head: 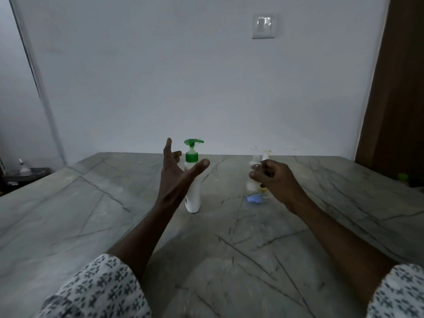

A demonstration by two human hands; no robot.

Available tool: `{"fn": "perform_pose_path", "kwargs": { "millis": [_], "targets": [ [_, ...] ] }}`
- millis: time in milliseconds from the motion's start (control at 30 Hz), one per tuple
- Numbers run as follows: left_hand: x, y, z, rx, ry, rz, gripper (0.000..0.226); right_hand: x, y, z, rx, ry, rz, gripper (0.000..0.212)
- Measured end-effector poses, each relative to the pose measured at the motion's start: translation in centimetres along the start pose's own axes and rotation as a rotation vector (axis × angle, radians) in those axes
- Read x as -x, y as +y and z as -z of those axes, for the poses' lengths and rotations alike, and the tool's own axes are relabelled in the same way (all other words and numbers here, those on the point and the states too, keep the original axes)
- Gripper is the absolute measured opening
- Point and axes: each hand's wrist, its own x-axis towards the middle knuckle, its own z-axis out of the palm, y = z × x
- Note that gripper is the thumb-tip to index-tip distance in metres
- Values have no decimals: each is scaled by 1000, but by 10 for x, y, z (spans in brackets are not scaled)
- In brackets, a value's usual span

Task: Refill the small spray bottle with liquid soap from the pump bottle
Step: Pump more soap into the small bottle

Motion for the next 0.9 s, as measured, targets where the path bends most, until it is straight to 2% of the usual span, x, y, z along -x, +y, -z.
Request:
{"fn": "perform_pose_path", "kwargs": {
  "millis": [133,300,467,633,733,833,900],
  "targets": [
    [-1,-7,-7,32,-61,-24,132,-1,0,3,8,18,-20,21],
    [-7,-12,-10,40,-72,-62,131,2,1,-4,111,-49,33,21],
    [-8,-19,-18,-4,-99,-63,137,4,-2,-2,113,-241,-20,19],
    [-10,-24,-21,8,-95,-62,138,-5,-7,21,347,-77,52,7],
    [-10,-26,-21,4,-92,-52,138,-6,-5,34,539,-217,49,22],
    [-10,-27,-20,9,-92,-51,138,-1,-2,40,421,-473,-110,19],
    [-9,-27,-20,10,-94,-57,138,3,-1,38,406,-599,-151,23]
  ]
}}
